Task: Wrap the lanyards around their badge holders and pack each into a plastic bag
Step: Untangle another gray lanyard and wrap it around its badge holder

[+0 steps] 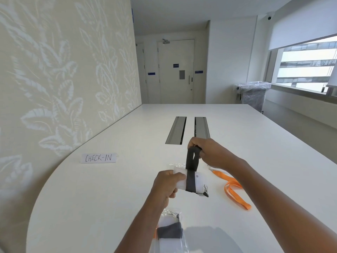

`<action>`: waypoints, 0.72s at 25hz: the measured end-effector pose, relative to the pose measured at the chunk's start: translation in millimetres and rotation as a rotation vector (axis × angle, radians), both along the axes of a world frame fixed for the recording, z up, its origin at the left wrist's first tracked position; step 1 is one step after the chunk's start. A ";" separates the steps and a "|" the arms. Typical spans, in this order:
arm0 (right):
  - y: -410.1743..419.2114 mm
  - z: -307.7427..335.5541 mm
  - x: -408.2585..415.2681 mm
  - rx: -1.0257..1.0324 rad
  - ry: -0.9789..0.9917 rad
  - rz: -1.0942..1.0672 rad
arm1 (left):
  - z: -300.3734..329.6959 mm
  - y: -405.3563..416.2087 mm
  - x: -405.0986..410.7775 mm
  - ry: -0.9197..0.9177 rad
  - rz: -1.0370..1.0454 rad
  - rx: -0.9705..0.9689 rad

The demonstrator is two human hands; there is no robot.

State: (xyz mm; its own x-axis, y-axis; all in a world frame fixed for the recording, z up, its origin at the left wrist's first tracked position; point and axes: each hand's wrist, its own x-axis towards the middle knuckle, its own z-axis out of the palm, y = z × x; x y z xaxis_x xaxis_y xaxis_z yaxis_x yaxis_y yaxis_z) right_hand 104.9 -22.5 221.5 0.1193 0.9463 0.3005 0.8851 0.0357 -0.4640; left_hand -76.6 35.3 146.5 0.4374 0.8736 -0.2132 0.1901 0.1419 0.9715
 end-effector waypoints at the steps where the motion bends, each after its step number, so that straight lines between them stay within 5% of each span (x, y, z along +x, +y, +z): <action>1: -3.6 1.7 -5.7 0.015 0.015 0.038 | -0.1 1.9 0.9 -0.022 0.025 0.015; 8: -26.1 -34.5 -34.4 0.177 0.195 0.209 | 12.0 21.4 -1.8 -0.270 0.191 0.063; 12: -31.6 -62.1 -48.4 0.365 0.066 0.150 | 11.3 18.7 -0.7 -0.347 0.215 0.036; 18: -42.3 -85.0 -53.3 0.336 -0.124 0.104 | 11.1 19.8 -8.8 -0.428 0.283 -0.046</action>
